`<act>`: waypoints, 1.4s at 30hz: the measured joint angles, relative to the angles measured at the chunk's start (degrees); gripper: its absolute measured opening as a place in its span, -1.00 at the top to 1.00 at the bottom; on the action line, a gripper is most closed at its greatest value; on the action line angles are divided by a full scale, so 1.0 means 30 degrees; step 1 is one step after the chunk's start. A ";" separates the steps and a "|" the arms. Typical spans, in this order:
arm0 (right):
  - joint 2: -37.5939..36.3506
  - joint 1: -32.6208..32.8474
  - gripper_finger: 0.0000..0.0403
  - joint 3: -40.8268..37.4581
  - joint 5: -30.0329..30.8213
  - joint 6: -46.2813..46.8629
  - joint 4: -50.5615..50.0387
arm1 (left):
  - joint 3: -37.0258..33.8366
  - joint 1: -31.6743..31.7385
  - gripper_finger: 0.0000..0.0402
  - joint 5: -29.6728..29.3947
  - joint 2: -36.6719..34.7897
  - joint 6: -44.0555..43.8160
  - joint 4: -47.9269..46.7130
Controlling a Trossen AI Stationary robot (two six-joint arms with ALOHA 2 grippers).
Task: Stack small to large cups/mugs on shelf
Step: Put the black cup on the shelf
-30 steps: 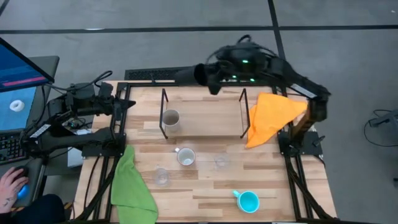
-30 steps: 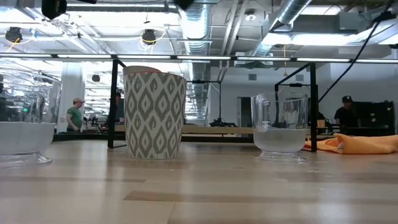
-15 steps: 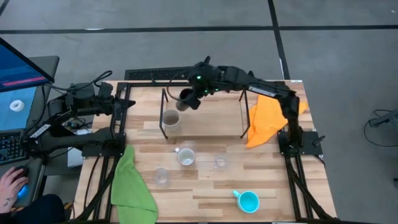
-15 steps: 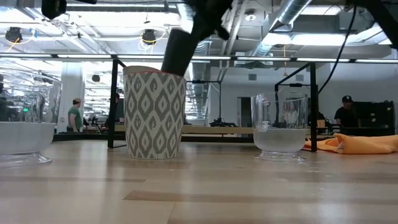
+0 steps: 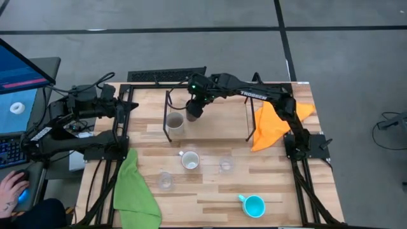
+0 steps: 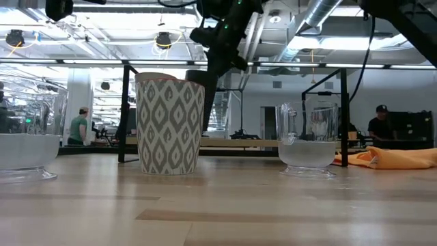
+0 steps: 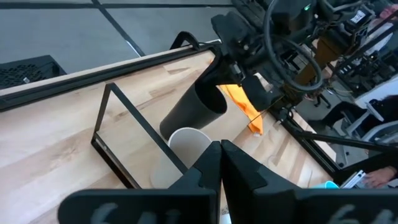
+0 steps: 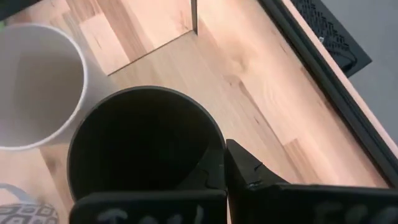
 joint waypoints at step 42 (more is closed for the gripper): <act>0.0780 -0.0790 0.33 0.0085 -0.0601 0.0238 -0.0096 | 0.0000 0.0000 1.00 -0.0011 0.0000 -0.0087 0.0000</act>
